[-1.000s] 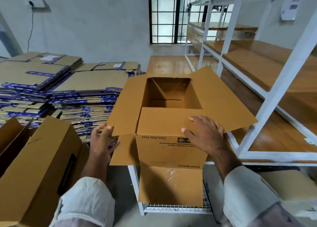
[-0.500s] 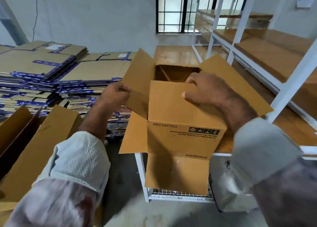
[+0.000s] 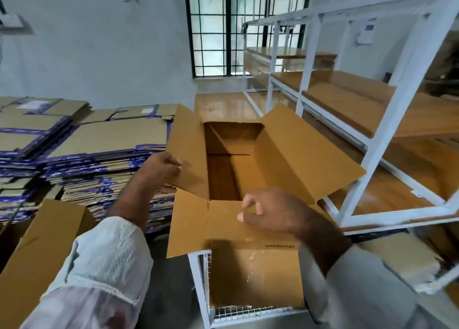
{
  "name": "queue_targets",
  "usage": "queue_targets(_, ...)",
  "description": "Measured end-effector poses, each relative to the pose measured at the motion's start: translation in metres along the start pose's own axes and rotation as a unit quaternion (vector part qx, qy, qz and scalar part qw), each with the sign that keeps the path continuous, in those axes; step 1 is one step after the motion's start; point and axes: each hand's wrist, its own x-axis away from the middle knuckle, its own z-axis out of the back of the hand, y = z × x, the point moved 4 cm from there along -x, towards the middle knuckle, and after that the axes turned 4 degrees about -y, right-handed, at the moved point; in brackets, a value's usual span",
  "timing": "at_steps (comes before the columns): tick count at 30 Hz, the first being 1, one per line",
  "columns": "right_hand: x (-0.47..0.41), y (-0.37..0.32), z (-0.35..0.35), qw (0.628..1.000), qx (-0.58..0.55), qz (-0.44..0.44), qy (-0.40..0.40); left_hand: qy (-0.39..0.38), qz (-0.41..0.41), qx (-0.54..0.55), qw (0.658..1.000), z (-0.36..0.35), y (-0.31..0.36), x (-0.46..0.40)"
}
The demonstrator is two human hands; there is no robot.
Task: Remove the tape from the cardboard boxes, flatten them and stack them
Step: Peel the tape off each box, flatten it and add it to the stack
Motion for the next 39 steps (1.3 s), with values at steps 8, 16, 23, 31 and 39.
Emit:
queue_targets(8, -0.018, -0.029, 0.097, 0.999, 0.043, -0.014, 0.026, -0.016, -0.03, -0.026, 0.999, 0.016, 0.012, -0.017)
queue_targets(16, -0.069, -0.033, 0.158, 0.993, 0.088, 0.005, 0.078, 0.003, -0.041, -0.269, 0.962, 0.032, 0.034, -0.021)
queue_targets(23, -0.152, -0.008, 0.176, 0.983, 0.128, 0.014, 0.134, 0.086, -0.246, -0.344, 0.902, 0.008, 0.124, -0.044)
queue_targets(31, -0.238, 0.054, 0.175, 0.99, 0.136, -0.014, -0.03, 0.025, -0.05, -0.485, 0.873, -0.03, 0.113, -0.104)
queue_targets(39, -0.343, 0.111, 0.139, 0.973, 0.204, -0.034, -0.104, 0.079, 0.041, -0.513, 0.854, -0.036, 0.08, -0.136)
